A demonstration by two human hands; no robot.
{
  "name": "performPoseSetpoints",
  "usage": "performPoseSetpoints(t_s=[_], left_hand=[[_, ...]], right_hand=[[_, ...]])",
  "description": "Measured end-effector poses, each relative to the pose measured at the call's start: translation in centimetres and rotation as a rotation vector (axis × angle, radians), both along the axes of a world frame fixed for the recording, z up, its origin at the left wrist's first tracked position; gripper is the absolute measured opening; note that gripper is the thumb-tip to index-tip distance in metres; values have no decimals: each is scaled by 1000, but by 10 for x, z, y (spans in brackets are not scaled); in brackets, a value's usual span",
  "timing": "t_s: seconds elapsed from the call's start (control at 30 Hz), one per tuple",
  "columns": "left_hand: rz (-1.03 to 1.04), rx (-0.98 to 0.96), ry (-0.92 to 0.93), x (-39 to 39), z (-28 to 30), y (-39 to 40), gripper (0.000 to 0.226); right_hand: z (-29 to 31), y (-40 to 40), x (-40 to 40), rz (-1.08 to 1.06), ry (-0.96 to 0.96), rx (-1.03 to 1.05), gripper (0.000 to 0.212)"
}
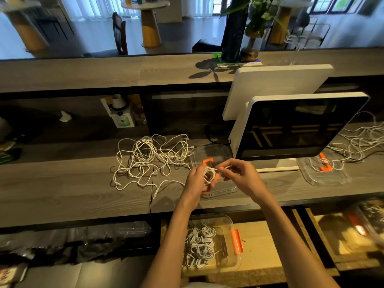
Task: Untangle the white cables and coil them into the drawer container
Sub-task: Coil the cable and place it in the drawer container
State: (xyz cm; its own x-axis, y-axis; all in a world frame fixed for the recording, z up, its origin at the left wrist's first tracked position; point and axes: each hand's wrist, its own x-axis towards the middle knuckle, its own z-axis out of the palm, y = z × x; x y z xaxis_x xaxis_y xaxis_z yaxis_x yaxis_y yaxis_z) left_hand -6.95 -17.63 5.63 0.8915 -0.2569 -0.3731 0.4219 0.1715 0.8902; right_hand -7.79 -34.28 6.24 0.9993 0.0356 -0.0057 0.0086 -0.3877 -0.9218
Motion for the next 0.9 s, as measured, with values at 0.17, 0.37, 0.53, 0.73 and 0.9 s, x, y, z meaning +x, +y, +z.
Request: performPoseSetpoints(t_s=[0.17, 0.37, 0.53, 0.73, 0.9], left_hand=[[176, -66, 43, 6, -10, 0, 20], [230, -223, 74, 5, -16, -1, 33], [148, -264, 51, 5, -20, 3, 46], [72, -200, 16, 3, -25, 13, 22], [32, 24, -136, 3, -25, 11, 23]], right_hand=[[-10, 0, -12, 5, 54, 92, 8], [-17, 4, -23, -7, 60, 129, 12], [-17, 3, -29, -47, 37, 156, 13], [-13, -2, -38, -25, 14, 143, 14], [2, 1, -41, 104, -79, 45, 13]])
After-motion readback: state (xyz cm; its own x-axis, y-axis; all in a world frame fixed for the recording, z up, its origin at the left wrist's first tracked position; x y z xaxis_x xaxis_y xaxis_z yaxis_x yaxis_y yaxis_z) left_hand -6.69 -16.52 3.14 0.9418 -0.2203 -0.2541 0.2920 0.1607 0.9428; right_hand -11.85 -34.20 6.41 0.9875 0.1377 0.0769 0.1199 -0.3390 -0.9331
